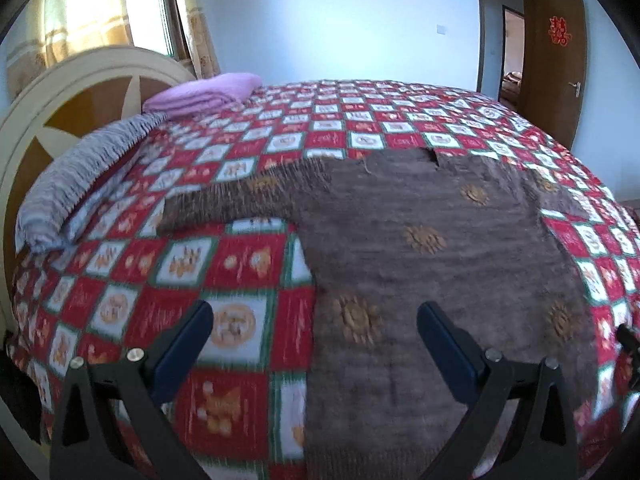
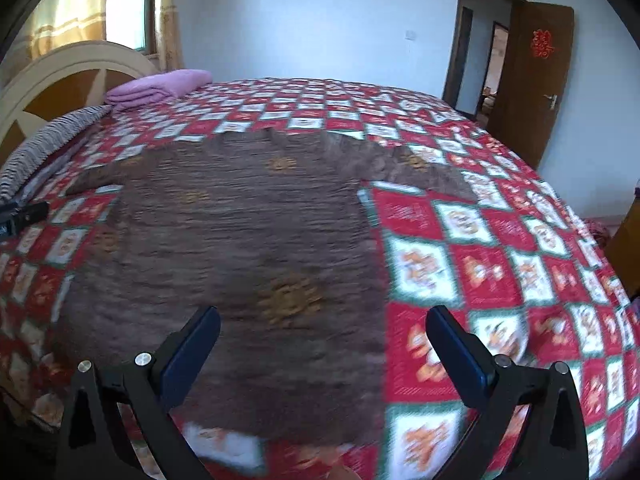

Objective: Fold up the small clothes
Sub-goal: 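Lower the right tool to the sweater's side edge and grasp it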

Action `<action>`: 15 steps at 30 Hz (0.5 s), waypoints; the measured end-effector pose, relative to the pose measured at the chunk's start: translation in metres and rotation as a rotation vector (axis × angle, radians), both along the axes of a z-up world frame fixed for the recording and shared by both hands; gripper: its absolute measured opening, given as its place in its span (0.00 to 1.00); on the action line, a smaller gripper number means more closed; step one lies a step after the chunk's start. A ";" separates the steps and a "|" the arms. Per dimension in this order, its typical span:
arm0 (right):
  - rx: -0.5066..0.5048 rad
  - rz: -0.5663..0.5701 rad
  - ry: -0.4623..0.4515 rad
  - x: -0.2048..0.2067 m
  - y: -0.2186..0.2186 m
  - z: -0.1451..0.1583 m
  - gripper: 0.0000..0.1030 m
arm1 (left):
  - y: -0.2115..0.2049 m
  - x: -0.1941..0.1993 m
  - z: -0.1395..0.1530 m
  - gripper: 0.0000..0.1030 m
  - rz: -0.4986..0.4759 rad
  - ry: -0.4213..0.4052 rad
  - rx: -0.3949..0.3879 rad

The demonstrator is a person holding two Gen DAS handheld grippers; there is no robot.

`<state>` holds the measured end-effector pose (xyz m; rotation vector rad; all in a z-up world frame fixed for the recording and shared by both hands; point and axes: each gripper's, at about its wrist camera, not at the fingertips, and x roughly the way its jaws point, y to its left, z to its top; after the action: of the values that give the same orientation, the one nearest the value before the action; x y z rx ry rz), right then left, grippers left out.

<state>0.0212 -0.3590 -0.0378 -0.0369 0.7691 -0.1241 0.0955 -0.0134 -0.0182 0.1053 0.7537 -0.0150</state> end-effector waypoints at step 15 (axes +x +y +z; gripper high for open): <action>0.162 -0.162 0.020 0.142 -0.142 -0.036 0.98 | -0.061 0.130 -0.055 1.00 -0.090 -0.037 0.098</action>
<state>0.1629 -0.5005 -0.0735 0.1787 0.7996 -0.2153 0.2252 -0.0740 -0.0727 0.2325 0.7128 -0.0615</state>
